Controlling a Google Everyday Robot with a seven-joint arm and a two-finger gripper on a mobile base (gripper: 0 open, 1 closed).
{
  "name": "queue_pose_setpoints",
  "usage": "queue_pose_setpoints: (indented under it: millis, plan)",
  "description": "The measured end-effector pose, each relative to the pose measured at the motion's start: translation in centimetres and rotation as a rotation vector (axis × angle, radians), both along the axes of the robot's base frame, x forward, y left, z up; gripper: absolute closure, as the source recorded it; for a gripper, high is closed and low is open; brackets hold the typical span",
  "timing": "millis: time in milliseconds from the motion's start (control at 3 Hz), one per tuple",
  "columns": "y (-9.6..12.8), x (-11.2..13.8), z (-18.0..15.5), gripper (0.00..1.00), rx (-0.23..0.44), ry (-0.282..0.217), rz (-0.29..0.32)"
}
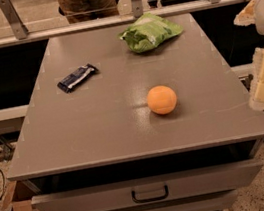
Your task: Move green rice chip bag near orange
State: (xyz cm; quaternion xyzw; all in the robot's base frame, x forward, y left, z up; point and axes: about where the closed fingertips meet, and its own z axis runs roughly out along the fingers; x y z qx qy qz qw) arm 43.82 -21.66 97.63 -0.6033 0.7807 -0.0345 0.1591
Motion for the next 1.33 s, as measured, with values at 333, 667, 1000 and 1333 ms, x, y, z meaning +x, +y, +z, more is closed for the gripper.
queue_pose_setpoints:
  millis: [333, 667, 1000, 1333]
  plan:
    - [0.0, 0.0, 0.0, 0.00, 0.000, 0.000, 0.000]
    - [0.6, 0.7, 0.6, 0.00, 0.028, -0.034, 0.026]
    - [0.7, 2.9, 1.0, 0.00, 0.125, -0.098, 0.027]
    - [0.1, 7.6, 0.9, 0.00, 0.306, -0.211, 0.016]
